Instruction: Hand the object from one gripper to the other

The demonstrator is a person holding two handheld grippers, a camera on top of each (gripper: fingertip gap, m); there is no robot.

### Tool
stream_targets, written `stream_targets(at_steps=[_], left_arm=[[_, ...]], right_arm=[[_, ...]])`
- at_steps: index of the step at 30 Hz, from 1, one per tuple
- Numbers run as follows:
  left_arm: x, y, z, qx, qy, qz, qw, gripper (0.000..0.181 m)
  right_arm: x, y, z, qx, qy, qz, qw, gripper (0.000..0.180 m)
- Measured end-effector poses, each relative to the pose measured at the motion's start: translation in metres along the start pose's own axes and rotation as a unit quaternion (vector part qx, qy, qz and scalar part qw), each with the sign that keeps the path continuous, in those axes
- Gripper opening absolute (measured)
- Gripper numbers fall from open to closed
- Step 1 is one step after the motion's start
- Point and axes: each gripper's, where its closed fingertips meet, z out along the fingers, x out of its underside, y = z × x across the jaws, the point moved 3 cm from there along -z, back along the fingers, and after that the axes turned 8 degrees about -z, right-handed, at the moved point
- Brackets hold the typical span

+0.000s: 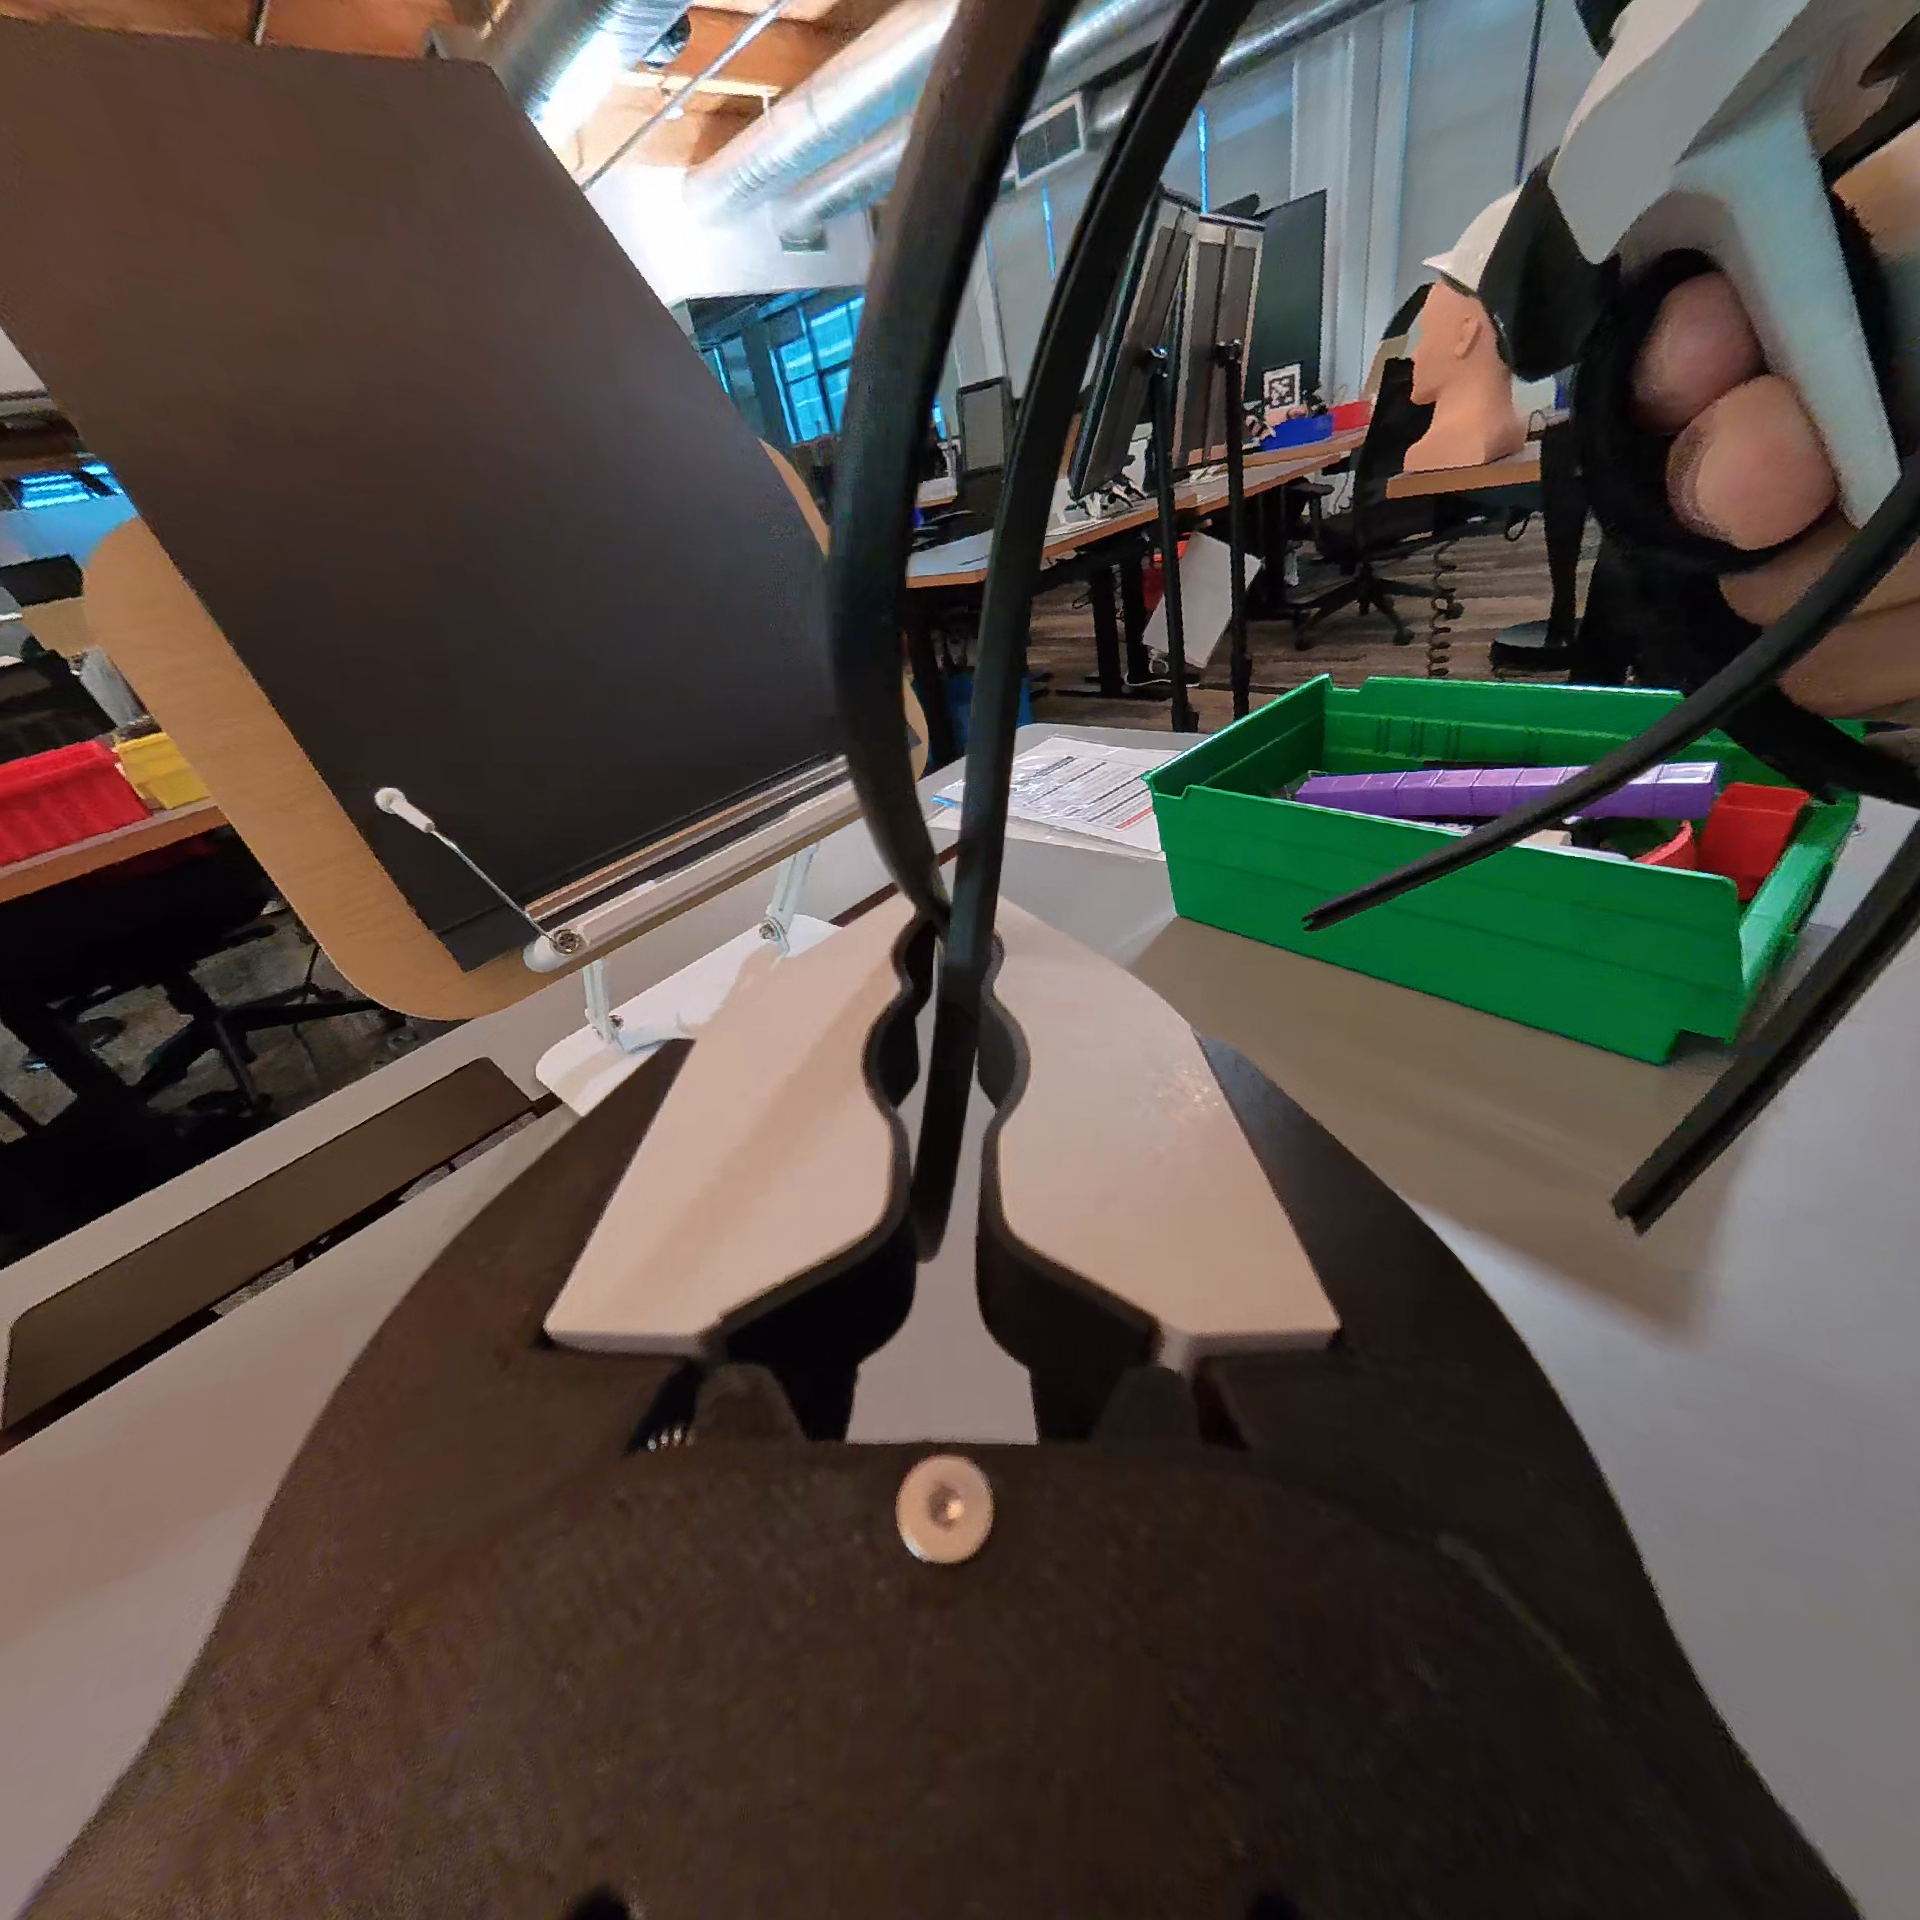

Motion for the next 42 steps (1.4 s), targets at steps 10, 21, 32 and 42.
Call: stream_targets(at_steps=[10,21,32,42], left_arm=[[-0.001,-0.003,0.001,0.052,0.003,-0.063,0.997,0.005],[0.001,0.010,0.000,0.099,0.027,-0.208,0.973,0.005],[0.011,0.017,0.001,0.049,0.080,-0.122,0.988,0.005],[0.011,0.012,-0.001,-0.116,0.145,0.310,0.933,0.005]], right_arm=[[-0.004,-0.010,-0.005,0.012,-0.019,0.007,1.000,0.004],[0.001,-0.053,-0.031,0.045,-0.062,0.088,0.993,0.016],[0.002,-0.062,-0.039,0.129,-0.031,0.006,0.991,0.027],[0.033,-0.058,-0.010,0.204,0.126,-0.136,0.961,0.036]])
